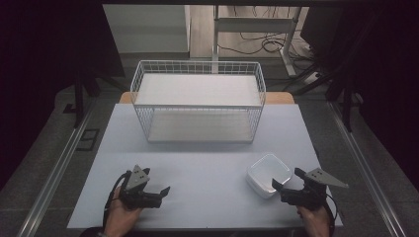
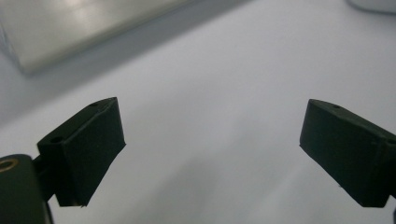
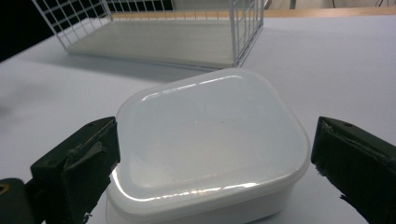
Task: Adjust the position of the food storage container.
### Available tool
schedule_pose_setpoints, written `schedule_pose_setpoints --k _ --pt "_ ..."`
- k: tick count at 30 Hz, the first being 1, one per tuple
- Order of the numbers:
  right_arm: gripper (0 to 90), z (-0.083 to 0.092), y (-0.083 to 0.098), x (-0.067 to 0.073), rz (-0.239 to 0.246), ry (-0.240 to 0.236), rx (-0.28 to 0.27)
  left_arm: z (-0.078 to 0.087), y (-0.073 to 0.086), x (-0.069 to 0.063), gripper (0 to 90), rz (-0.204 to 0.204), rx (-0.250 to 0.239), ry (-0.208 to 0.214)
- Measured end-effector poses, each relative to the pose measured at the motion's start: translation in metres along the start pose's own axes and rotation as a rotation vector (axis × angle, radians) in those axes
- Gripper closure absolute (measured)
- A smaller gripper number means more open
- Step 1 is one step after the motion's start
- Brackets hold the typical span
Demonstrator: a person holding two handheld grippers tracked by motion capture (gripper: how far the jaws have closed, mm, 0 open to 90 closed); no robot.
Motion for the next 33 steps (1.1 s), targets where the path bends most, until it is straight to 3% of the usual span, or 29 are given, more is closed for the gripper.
schedule_pose_setpoints --k 5,10,18,29,33 --pt "0.0 -0.006 0.006 -0.006 0.062 0.061 0.043 -0.002 -0.001 0.004 3.8 0.002 -0.036 -0.035" --pt "0.0 -0.008 0.008 -0.006 0.044 0.060 0.062 -0.001 -0.003 0.003 3.7 -0.014 -0.062 -0.041" --pt "0.4 -0.007 0.008 -0.004 0.065 0.080 0.099 0.000 -0.001 0.003 3.7 -0.002 -0.055 -0.035" --pt "15.3 -0.003 0.001 -0.013 0.038 0.103 0.122 -0.001 0.000 0.003 3.8 -0.004 -0.039 -0.033" --pt "27.1 -0.002 -0.006 -0.017 0.040 0.111 0.121 -0.001 0.000 0.004 3.9 0.005 -0.043 -0.044"
Point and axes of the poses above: each handheld gripper's, and its own axes: z roughly backward along the jaws, y roughly out of its underside, x roughly to its left, the point moved 10 cm from there along -z, roughly forward along the jaws, and after that the axes turned 11 degrees about -z, right-handed, at the moved point
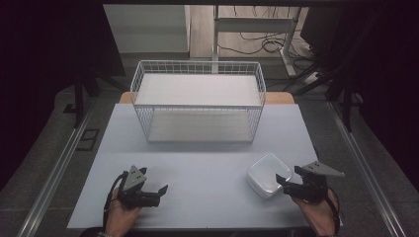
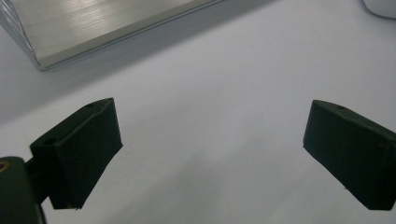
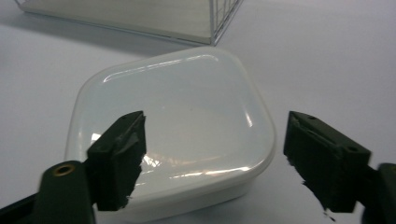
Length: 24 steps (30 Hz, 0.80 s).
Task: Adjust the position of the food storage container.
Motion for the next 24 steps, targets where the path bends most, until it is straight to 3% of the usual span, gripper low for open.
schedule_pose_setpoints --k 8,14,19,24 --pt "60.2 0.000 -0.014 -0.009 0.041 -0.005 0.001 0.002 -0.001 0.004 3.1 0.016 -0.016 -0.024" --pt "85.2 -0.005 -0.017 -0.035 0.064 0.036 0.016 0.001 -0.001 0.003 3.1 0.015 -0.015 -0.020" --pt "88.8 -0.014 -0.014 -0.053 0.054 0.054 0.039 0.000 -0.001 0.001 3.1 0.010 -0.012 -0.012" --pt "88.9 -0.022 -0.005 -0.051 0.059 0.020 0.084 0.000 0.000 0.000 3.1 0.009 -0.010 -0.007"
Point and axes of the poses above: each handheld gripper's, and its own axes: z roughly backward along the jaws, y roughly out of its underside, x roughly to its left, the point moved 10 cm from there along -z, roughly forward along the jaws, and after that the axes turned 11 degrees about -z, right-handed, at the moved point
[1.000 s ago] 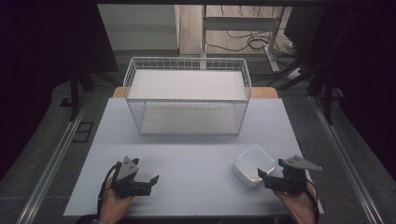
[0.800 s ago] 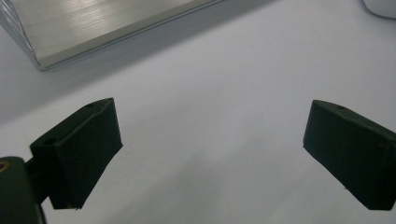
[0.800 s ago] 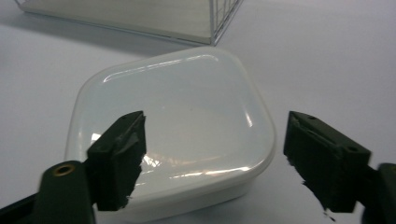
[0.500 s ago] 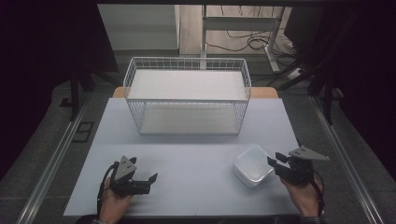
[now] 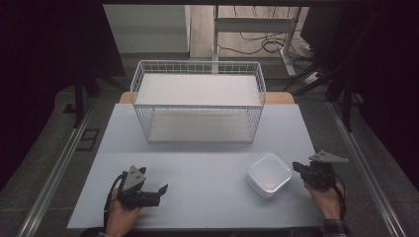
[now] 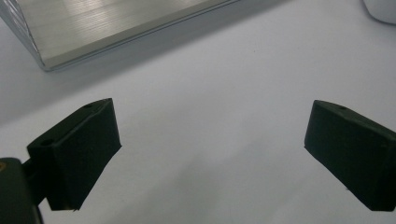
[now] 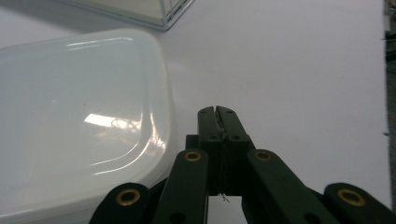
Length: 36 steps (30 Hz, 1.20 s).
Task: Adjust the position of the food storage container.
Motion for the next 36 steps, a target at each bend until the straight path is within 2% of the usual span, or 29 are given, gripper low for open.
schedule_pose_setpoints --k 8,11,23,26,30,36 --pt "89.0 0.000 0.008 0.013 0.022 -0.045 0.039 -0.001 0.000 -0.002 3.0 0.006 -0.003 0.023" --pt "88.9 0.000 0.012 0.020 0.032 -0.064 0.052 -0.001 0.000 -0.004 3.0 -0.006 0.001 0.032" --pt "88.9 -0.005 0.021 0.057 0.063 -0.153 0.107 -0.005 0.002 -0.008 3.1 -0.016 0.020 0.056" --pt "88.9 -0.009 0.019 0.064 0.086 -0.164 0.107 -0.005 0.002 -0.009 3.1 -0.018 0.022 0.058" --pt "88.9 -0.015 0.013 0.067 0.079 -0.174 0.102 -0.007 0.001 -0.010 3.2 -0.019 0.024 0.063" --pt "88.9 -0.020 0.013 0.090 0.085 -0.229 0.116 -0.010 0.001 -0.014 3.4 -0.020 0.036 0.078"
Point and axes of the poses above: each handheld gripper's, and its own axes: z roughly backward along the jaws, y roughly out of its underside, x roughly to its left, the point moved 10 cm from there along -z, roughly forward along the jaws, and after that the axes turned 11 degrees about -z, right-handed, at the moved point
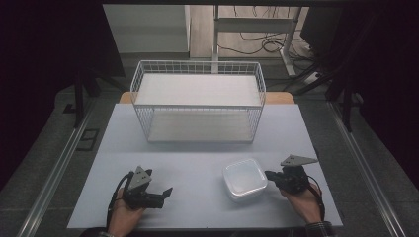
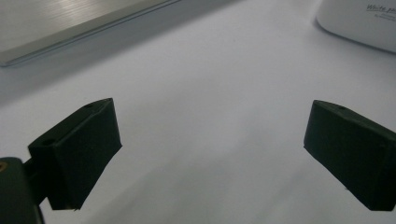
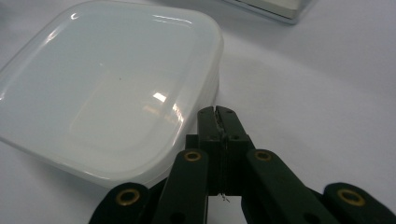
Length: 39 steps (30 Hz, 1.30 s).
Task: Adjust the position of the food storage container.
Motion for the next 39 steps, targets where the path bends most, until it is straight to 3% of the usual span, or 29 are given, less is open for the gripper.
schedule_pose_setpoints --k 19,26,30,35,37,39 --pt "88.8 -0.030 0.005 0.087 0.067 -0.167 0.066 0.000 0.001 0.000 4.4 0.010 0.021 0.002" --pt "87.5 -0.041 0.006 0.104 0.096 -0.168 0.066 0.002 0.002 0.000 4.6 -0.004 0.030 -0.005" --pt "85.6 -0.039 0.003 0.101 0.110 -0.135 0.040 0.004 0.001 0.001 4.5 -0.002 0.024 0.001" --pt "66.8 -0.026 -0.003 0.086 0.081 -0.085 -0.039 0.006 0.001 0.002 4.6 0.007 0.015 0.005" --pt "56.0 -0.023 -0.003 0.083 0.083 -0.074 -0.058 0.006 0.001 0.002 4.6 0.007 0.015 0.004" --pt "39.4 -0.021 -0.001 0.079 0.098 -0.064 -0.069 0.006 0.002 0.003 4.5 0.003 0.017 0.002"
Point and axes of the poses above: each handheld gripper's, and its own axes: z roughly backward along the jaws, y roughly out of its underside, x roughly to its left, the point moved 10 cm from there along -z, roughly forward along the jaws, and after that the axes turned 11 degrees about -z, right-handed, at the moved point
